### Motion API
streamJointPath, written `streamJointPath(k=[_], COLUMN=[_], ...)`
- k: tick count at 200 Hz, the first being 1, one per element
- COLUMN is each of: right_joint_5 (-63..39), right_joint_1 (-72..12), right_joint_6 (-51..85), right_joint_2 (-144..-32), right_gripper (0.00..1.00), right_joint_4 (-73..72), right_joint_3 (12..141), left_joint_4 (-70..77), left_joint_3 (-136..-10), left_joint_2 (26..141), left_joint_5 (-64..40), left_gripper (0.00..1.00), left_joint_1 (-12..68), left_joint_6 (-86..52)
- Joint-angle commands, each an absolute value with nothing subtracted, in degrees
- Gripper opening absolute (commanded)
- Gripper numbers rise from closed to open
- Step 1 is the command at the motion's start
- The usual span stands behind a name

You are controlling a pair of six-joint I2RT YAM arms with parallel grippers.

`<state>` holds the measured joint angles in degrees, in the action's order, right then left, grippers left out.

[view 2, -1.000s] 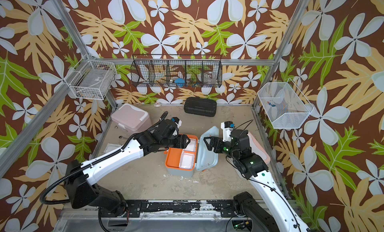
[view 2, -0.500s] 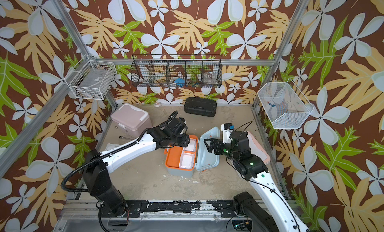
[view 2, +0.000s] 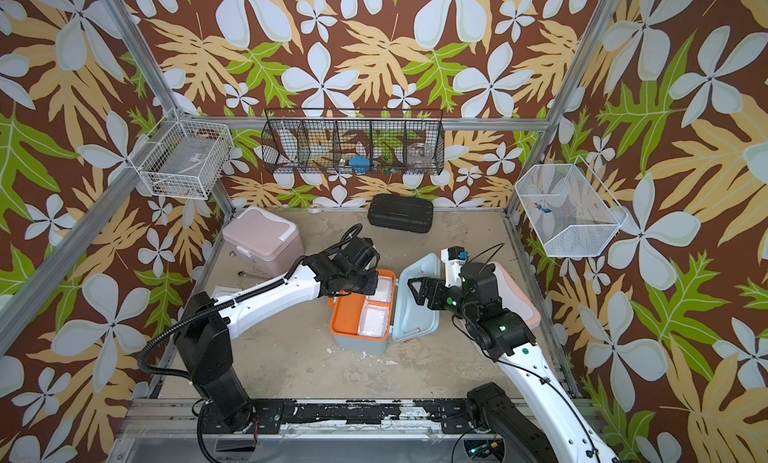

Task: Open first aid kits and take out gauze
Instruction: Pick up the gauze from the first aid kit.

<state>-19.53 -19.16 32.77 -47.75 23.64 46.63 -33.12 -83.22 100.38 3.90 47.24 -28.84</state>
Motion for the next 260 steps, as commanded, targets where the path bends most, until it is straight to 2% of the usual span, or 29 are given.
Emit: streamJointPath(k=[1,34,127,173,213,260], right_joint_5=[-20.6,-19.7,-20.8,-20.7,-20.7,-21.1], right_joint_1=[-19.2,-19.2,-19.2,-19.2,-19.2,-19.2], right_joint_6=[32.9,32.8,32.7,32.6,32.6,32.5], right_joint_2=[-48.5,-47.2,-46.8,-47.1,-47.1,-47.4], right_gripper=[0.88,0.88,0.88,0.88,0.88,0.88], right_joint_4=[21.9,21.8,21.2,21.6,21.9,21.9], right_joint_3=[46.3,45.8,44.7,45.3,45.6,45.5], left_joint_4=[-33.7,-34.8,-31.3,-28.3,-25.6,-25.3], left_joint_3=[-83.1,-85.4,-84.5,-80.6,-72.5,-61.4], left_joint_2=[99.6,98.6,94.3,86.5,76.3,63.9], left_joint_5=[4.4,4.5,1.2,1.2,-0.2,-2.5], left_gripper=[0.19,0.00,0.00,0.00,0.00,0.00], left_joint_1=[47.2,47.2,46.6,44.5,39.1,27.7], left_joint_6=[-28.6,-29.0,-31.6,-34.4,-39.0,-43.5])
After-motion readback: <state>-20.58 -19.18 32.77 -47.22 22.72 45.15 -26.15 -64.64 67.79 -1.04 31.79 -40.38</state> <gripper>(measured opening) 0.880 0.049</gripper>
